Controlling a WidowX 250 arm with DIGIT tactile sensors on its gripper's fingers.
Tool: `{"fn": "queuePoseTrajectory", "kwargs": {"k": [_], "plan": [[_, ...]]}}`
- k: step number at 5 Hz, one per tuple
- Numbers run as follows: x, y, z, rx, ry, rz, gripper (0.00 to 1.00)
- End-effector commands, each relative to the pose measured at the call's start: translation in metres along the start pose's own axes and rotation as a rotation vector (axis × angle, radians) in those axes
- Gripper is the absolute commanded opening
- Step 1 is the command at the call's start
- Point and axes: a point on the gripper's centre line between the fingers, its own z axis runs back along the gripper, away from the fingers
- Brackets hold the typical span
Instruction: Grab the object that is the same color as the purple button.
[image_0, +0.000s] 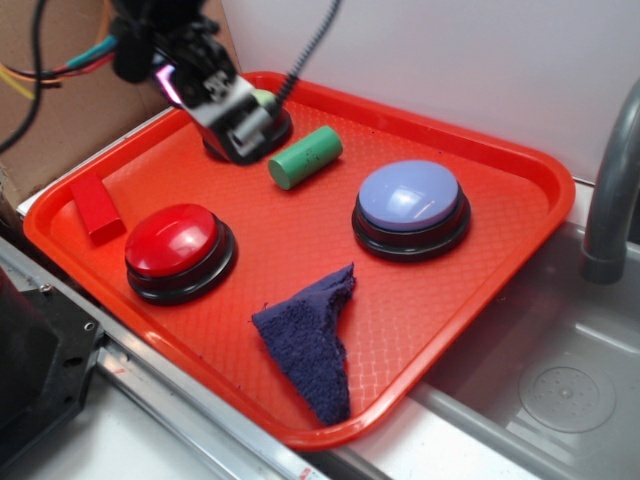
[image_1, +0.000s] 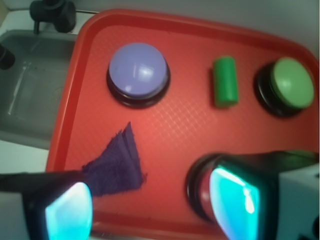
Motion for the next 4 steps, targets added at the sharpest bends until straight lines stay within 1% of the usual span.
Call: {"fn": "queuePoseTrajectory", "kwargs": {"k": [1, 2, 3, 4], "plan": [[0.017, -0.018, -0.039, -0.143, 0.003, -0.422, 1.00], [0.014, -0.029, -0.061, -0.165, 0.041, -0.463, 1.00], [0.003, -0.039, -0.078, -0.143, 0.106, -0.425, 1.00], [-0.005, -0.046, -0.095, -0.059, 0.171, -0.367, 1.00]]}}
